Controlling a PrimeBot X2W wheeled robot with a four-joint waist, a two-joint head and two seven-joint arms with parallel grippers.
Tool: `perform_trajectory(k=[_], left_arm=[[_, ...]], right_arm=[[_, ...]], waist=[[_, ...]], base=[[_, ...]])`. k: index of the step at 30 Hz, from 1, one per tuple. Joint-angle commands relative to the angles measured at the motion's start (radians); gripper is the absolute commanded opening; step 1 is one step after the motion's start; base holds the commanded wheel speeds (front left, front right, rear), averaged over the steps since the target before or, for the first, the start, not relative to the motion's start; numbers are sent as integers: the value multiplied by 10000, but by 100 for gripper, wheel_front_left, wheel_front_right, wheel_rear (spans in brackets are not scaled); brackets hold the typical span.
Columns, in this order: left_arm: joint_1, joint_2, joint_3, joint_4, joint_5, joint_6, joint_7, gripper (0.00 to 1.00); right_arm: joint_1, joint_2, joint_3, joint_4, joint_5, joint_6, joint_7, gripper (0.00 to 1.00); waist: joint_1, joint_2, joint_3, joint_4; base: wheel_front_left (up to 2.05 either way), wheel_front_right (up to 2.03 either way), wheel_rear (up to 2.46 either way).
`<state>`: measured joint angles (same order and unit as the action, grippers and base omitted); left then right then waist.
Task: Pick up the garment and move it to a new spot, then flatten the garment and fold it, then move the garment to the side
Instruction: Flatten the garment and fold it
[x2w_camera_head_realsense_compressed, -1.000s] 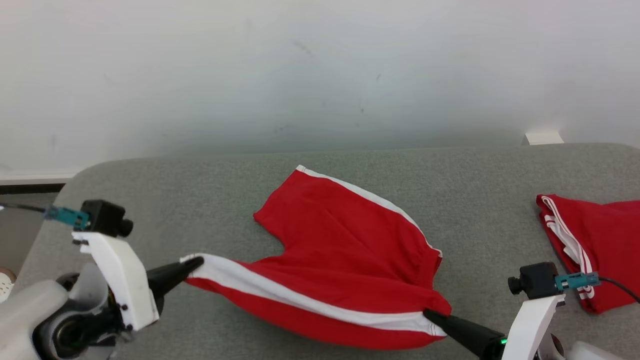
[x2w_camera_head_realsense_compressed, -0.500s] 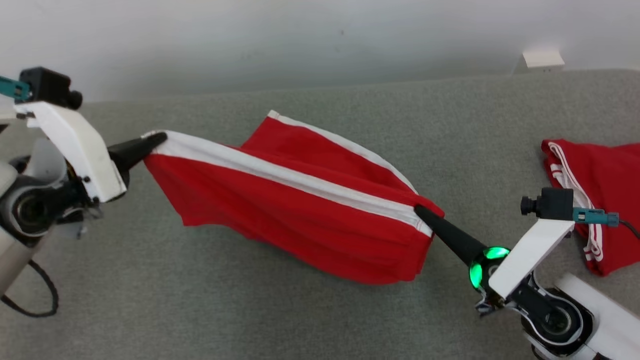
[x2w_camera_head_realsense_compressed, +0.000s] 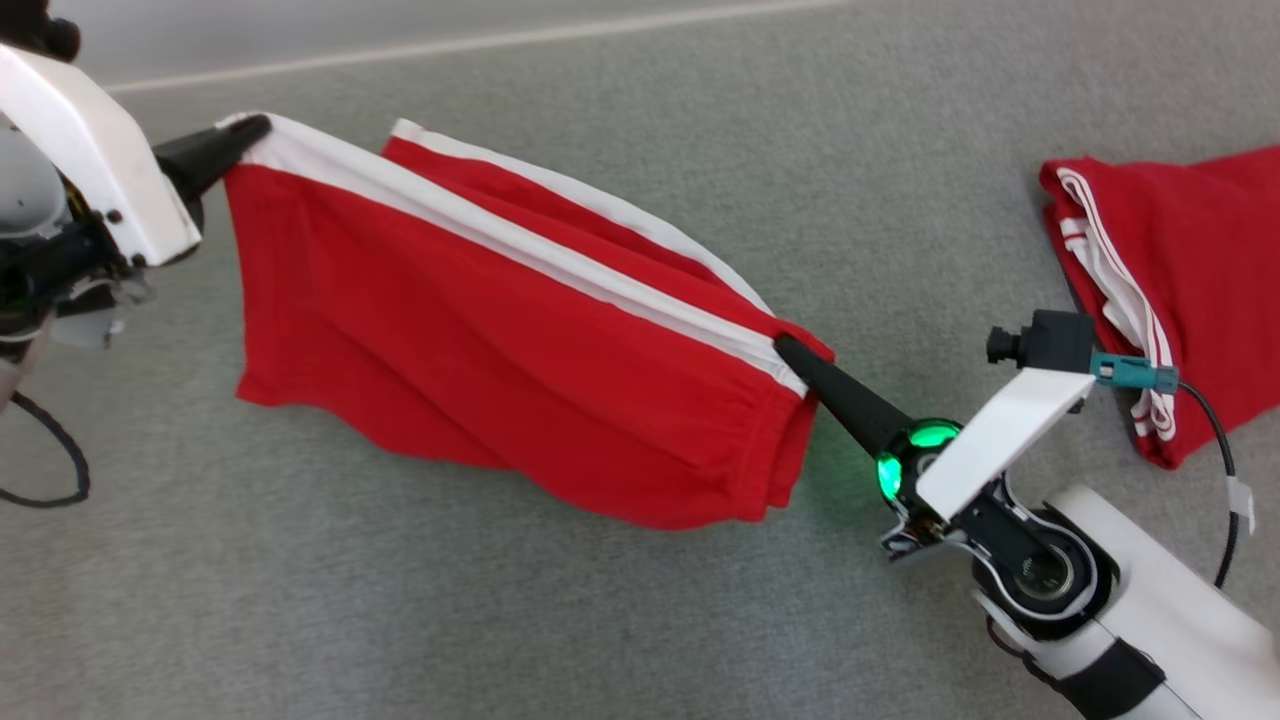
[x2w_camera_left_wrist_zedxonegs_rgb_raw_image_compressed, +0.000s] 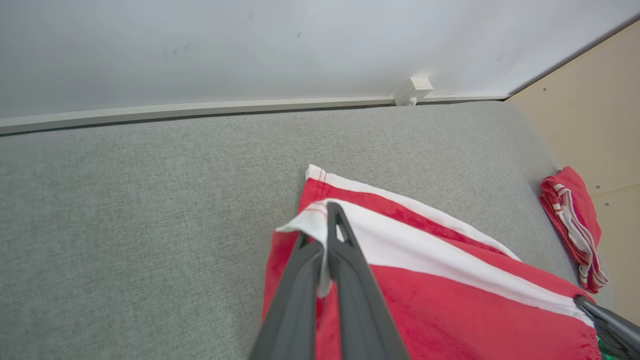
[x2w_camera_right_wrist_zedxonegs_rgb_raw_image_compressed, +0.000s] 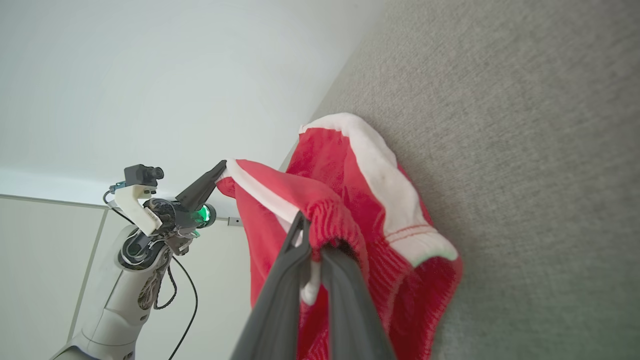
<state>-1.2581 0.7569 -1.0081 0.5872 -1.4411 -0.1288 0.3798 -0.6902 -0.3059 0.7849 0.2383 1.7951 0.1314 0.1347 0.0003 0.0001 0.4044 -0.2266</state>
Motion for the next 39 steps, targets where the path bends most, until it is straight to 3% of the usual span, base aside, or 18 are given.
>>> perform_trajectory(k=[1,7,17,18,20,21,22,32,39], left_arm=[[-124,5,21,168,141,-14,4,0],[-499,-188,4,810,267,-9,-191,0],[-835,45,-37,762,125,-12,-319,0],[-865,46,-67,759,130,-12,-314,0],[-893,42,-113,750,105,-13,-299,41],[-880,9,-88,681,13,-13,-332,72],[-842,-5,-57,662,-47,-13,-340,100],[-514,462,-499,123,76,-14,-298,100],[-311,1011,-1504,-78,347,-14,1131,100]], right_arm=[[-149,103,-87,97,-127,-19,45,0],[-408,663,-457,561,-460,-20,150,0],[-709,1298,-768,1321,-980,-22,537,0],[-717,1365,-758,1388,-1003,-22,638,4],[-761,1485,-719,1498,-1068,-22,822,47],[-783,1550,-720,1515,-1110,-22,893,100],[-795,1596,-736,1520,-1166,-22,943,100],[-364,1271,-978,1489,-1428,-25,1433,100],[162,743,-1170,881,-1512,-22,1723,100]], waist=[[-3,-1,376,-356],[-3,-1,809,-681],[-3,-1,1284,-1016],[-3,-1,1310,-1028],[-3,-1,1351,-1046],[-3,-1,1365,-1055],[-3,-1,1368,-1060],[-3,-1,845,-1039],[-3,-1,448,-1166]], base=[[0,0,0],[0,0,0],[0,0,0],[0,0,0],[0,0,0],[0,0,0],[0,0,0],[0,0,0],[0,0,0]])
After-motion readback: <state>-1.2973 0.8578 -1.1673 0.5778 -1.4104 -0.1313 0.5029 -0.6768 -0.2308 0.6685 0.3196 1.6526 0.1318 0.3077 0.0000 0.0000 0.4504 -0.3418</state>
